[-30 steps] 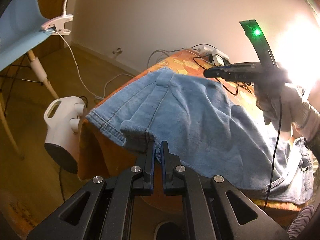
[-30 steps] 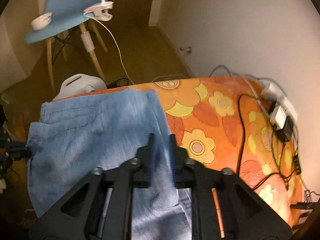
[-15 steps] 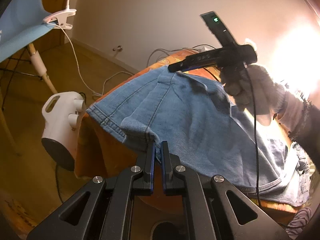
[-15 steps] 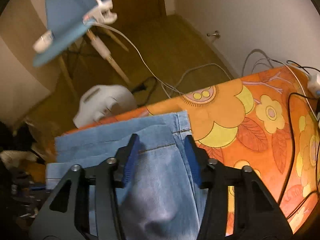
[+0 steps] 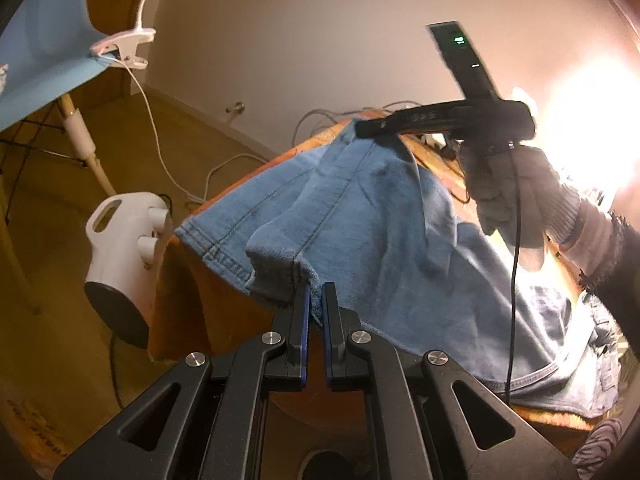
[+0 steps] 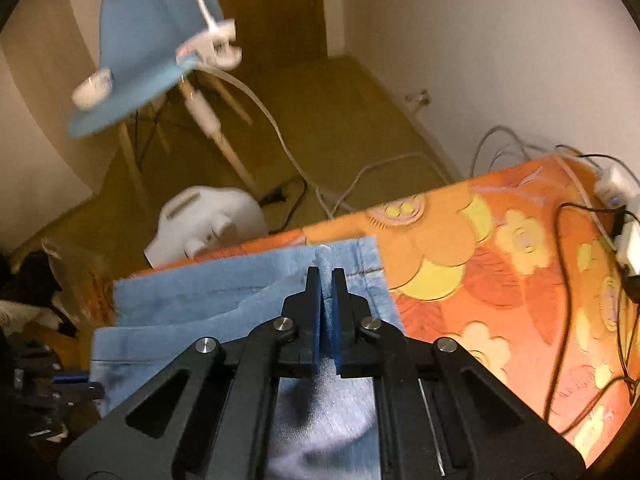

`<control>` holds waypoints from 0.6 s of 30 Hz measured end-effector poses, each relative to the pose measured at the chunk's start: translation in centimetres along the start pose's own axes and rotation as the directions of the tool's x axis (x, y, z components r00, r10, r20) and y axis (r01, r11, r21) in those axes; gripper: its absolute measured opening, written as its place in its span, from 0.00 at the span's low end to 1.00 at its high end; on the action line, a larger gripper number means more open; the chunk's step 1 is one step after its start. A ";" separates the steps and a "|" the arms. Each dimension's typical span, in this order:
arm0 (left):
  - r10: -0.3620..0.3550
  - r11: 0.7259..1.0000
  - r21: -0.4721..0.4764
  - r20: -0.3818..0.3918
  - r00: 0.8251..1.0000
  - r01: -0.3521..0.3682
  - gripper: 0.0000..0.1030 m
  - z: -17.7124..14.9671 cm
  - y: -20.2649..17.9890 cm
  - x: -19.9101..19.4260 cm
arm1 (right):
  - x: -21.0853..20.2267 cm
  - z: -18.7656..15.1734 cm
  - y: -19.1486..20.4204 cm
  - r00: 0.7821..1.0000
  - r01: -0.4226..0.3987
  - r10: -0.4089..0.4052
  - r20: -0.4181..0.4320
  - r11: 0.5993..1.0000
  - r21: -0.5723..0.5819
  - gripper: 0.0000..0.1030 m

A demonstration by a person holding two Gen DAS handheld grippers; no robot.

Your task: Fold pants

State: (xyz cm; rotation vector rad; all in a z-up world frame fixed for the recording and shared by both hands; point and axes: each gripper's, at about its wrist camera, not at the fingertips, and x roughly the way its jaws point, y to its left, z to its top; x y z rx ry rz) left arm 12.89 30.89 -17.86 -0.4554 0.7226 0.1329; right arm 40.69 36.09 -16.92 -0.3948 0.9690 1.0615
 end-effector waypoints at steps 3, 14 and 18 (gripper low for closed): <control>0.004 1.000 0.006 0.028 1.000 -0.005 0.04 0.6 -0.3 -0.4 | -2.4 1.0 -0.2 0.998 0.014 -0.015 0.061 1.000 0.003 0.04; 0.077 0.996 0.029 0.050 0.996 -0.079 0.04 2.5 1.2 0.9 | 0.4 5.4 1.6 0.995 0.037 -0.037 0.097 0.999 0.005 0.04; 0.081 0.997 0.010 0.014 0.997 -0.081 0.04 1.8 1.9 2.1 | 4.1 4.5 2.5 0.999 0.050 -0.050 0.019 0.998 -0.034 0.04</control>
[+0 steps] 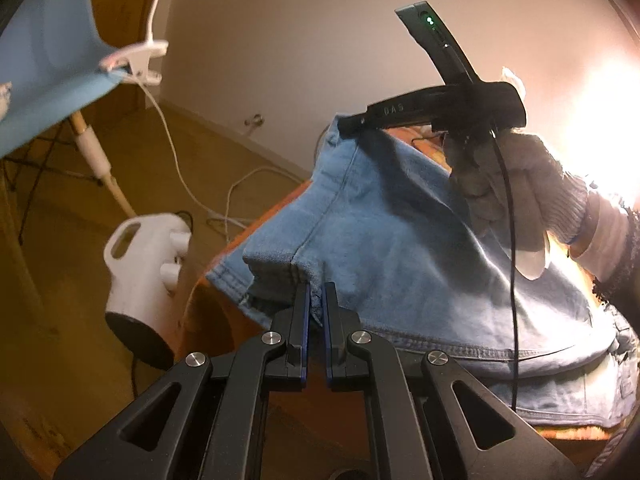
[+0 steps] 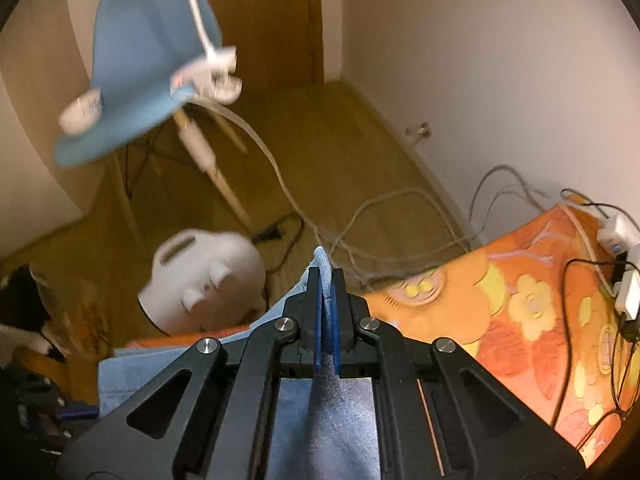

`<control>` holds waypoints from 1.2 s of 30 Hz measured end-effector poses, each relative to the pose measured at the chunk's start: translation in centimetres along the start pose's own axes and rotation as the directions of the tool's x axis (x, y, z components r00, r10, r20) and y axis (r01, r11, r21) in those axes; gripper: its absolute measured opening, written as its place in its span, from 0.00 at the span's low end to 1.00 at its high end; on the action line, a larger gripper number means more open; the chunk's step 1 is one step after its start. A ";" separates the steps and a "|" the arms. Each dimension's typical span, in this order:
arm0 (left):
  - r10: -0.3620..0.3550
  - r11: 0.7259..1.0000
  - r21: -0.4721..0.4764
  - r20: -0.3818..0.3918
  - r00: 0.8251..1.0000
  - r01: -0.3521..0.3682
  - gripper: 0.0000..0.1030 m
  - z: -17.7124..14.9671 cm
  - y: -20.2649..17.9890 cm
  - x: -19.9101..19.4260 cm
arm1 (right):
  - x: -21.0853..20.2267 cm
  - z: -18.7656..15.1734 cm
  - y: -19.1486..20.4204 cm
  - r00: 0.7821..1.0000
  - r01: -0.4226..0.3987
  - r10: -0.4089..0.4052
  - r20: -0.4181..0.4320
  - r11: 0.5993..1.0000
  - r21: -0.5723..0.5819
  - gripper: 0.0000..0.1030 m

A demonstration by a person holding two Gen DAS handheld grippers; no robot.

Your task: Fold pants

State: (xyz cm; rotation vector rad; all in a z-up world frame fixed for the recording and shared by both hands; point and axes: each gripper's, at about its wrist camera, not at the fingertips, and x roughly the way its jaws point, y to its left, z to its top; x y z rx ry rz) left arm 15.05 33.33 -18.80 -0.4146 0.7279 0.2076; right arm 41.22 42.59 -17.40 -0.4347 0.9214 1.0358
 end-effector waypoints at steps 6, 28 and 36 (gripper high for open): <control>0.006 1.000 -0.012 -0.026 1.000 -0.007 0.07 -0.3 0.3 0.3 | 0.1 -1.3 -0.5 0.998 0.013 -0.012 -0.059 1.000 0.012 0.14; -0.171 0.963 0.208 -0.012 0.985 0.170 0.25 2.8 -11.5 -8.7 | -32.3 -18.1 -7.1 0.954 0.209 -0.266 0.141 0.923 0.324 0.47; -0.314 0.887 0.321 -0.113 0.943 0.333 0.38 1.3 -21.2 -8.8 | -44.4 -29.4 -11.1 0.902 0.327 -0.416 0.113 0.832 0.449 0.48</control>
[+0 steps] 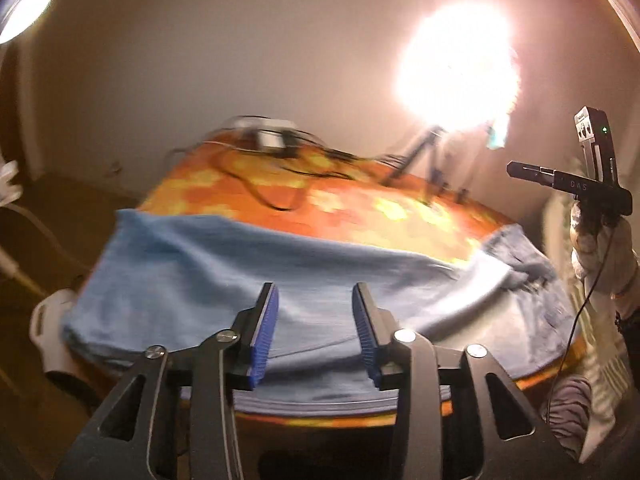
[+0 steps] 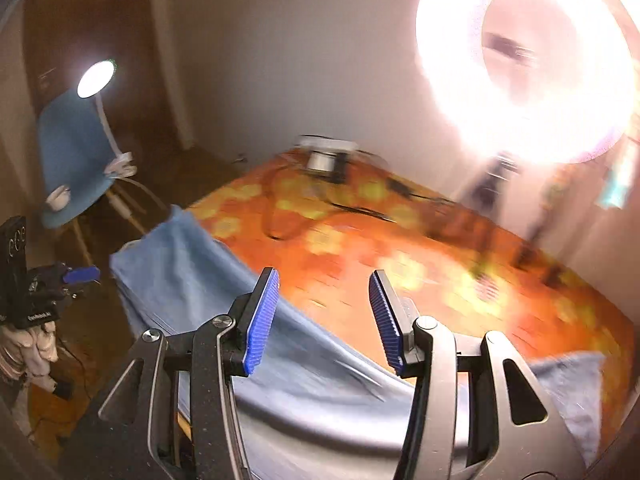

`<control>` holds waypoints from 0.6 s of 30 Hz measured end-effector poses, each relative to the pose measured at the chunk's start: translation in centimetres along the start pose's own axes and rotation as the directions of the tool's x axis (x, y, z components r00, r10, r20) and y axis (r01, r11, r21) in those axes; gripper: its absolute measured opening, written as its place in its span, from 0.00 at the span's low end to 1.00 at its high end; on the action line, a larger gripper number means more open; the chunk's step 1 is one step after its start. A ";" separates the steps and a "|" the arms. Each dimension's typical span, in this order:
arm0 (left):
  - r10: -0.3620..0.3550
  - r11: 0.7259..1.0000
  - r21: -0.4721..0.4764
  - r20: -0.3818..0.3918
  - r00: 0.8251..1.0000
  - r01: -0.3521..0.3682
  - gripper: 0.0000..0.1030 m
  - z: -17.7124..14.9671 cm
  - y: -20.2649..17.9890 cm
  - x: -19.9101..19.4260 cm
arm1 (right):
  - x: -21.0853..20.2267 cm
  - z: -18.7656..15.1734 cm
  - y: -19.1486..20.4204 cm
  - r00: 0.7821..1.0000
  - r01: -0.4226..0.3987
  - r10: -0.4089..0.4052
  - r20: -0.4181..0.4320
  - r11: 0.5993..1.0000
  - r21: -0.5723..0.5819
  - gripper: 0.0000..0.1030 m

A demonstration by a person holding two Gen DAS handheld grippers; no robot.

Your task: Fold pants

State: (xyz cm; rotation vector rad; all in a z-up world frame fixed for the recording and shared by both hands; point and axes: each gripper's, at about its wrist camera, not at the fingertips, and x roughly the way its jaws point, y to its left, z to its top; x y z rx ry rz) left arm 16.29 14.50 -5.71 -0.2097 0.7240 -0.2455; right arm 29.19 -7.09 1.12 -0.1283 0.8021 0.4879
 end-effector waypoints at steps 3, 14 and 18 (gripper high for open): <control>-0.040 0.998 0.037 -0.033 0.999 0.042 0.38 0.2 -3.0 1.8 | -2.7 -2.2 -4.2 0.998 0.054 -0.054 -0.014 0.998 0.032 0.48; -0.122 0.983 0.113 -0.209 0.970 0.148 0.44 -1.0 -10.4 10.1 | -8.7 -10.8 -20.2 0.961 0.271 -0.252 -0.113 0.940 0.208 0.57; -0.119 0.975 0.150 -0.261 0.958 0.162 0.44 -1.6 -12.0 12.4 | -8.4 -12.8 -25.8 0.954 0.290 -0.255 -0.160 0.921 0.258 0.62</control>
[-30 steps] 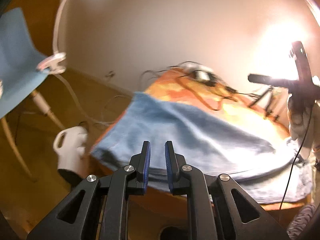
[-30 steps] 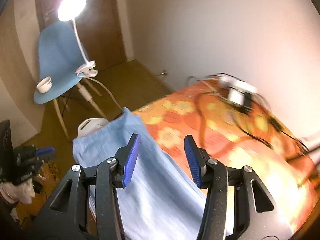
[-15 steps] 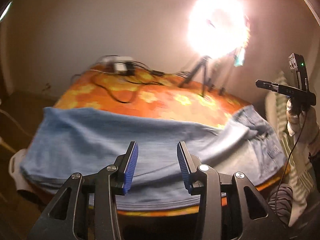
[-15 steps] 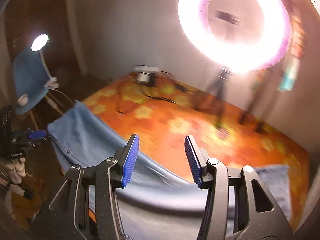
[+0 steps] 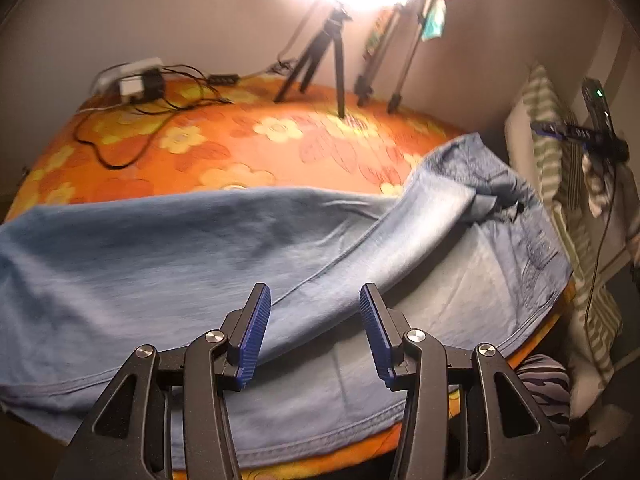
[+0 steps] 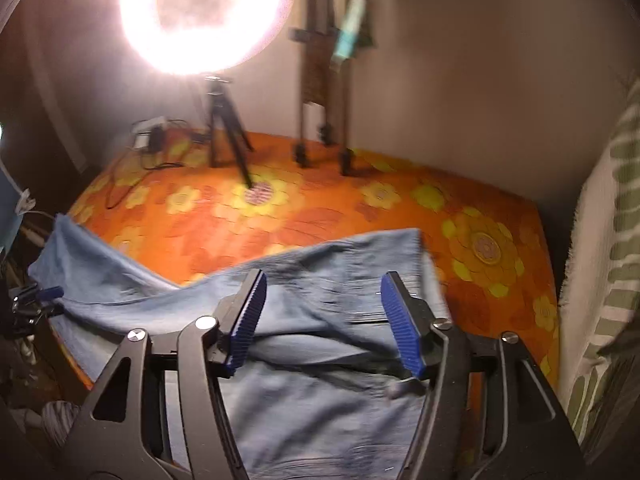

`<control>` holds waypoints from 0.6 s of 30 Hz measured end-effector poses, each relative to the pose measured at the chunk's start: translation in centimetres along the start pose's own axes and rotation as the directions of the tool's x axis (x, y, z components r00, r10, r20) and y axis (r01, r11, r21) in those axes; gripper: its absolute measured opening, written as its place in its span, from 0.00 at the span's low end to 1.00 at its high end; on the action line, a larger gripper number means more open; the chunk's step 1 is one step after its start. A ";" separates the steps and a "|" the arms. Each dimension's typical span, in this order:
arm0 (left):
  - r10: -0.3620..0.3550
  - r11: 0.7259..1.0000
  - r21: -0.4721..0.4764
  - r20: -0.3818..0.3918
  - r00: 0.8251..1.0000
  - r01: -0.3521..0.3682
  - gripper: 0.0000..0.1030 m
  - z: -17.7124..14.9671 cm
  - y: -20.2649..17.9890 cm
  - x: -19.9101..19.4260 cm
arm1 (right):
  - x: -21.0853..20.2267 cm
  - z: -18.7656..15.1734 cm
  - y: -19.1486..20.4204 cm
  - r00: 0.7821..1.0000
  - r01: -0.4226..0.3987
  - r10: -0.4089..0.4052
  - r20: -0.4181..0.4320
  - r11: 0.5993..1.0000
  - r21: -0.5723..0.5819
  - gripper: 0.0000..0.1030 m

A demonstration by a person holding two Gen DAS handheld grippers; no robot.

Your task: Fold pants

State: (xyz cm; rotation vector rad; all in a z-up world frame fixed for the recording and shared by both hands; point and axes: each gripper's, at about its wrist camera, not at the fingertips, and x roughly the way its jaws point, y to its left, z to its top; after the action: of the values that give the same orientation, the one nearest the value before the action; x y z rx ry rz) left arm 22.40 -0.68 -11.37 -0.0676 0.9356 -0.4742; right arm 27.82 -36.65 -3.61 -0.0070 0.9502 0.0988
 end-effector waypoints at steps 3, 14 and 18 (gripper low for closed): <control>-0.006 1.000 0.005 -0.028 1.000 0.006 0.44 0.4 -0.3 1.5 | 2.4 0.5 -3.4 1.000 0.009 -0.009 -0.023 1.000 0.030 0.63; 0.003 0.999 0.053 -0.123 0.992 0.003 0.45 1.7 -1.8 5.2 | 12.7 2.5 -10.6 0.986 -0.132 0.150 -0.080 0.972 0.196 0.71; -0.012 0.999 0.028 -0.143 0.990 0.016 0.45 2.0 -1.6 6.1 | 16.1 2.7 -10.8 0.975 -0.159 0.186 -0.118 0.965 0.208 0.71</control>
State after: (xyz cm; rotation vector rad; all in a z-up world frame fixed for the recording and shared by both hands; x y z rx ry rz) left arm 26.44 -4.98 -14.39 -0.0142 1.0686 -0.5106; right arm 40.26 -46.00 -15.49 0.2558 1.0937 0.1666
